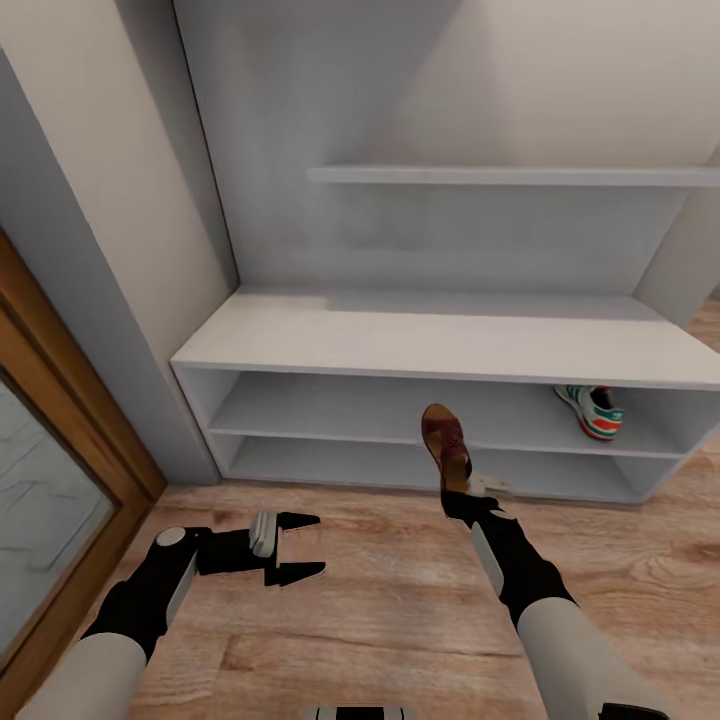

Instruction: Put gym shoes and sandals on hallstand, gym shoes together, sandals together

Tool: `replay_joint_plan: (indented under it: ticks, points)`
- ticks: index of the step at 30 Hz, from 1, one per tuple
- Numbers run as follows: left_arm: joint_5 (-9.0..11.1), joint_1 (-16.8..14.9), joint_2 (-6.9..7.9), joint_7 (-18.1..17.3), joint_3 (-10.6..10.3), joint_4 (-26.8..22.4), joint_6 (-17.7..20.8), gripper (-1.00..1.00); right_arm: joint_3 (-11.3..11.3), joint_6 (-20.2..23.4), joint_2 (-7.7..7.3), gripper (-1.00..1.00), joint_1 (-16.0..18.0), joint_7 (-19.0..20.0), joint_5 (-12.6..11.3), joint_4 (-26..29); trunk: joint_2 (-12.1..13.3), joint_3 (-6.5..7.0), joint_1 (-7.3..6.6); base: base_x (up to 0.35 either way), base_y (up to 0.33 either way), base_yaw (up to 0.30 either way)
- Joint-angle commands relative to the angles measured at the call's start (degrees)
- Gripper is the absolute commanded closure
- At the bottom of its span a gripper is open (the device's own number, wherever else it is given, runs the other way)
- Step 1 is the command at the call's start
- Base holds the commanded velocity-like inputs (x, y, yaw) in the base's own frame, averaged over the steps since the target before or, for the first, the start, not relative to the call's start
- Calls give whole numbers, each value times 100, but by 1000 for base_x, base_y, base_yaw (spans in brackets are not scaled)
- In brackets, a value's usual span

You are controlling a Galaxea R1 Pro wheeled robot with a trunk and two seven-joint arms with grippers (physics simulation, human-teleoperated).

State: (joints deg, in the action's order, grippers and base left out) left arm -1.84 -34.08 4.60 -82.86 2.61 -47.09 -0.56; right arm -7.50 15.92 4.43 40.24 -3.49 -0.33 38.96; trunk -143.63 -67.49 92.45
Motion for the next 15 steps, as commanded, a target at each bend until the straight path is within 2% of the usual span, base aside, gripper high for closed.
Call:
replay_joint_plan:
  ticks: [1,7,8,12,15]
  points:
    - [-19,-2,-3,-19,12,-2,-5,-100,-15,33,6,100,2,-7,-5,12,-2,-5,2,291,148,0]
    - [-18,-2,-121,-19,11,4,-5,-100,-7,34,13,100,2,-11,8,22,-2,-5,2,245,88,0]
    - [-21,-2,-206,-15,-4,6,-5,-100,-6,34,14,100,2,-11,7,19,-2,-5,2,78,14,0]
    - [-25,-2,-390,-11,-138,14,-5,-100,-6,34,13,100,2,-11,7,16,-2,-5,2,46,6,0]
    - [-21,-2,-460,-11,-197,15,-5,-100,-11,34,10,100,2,-11,5,16,-2,-5,2,155,2,0]
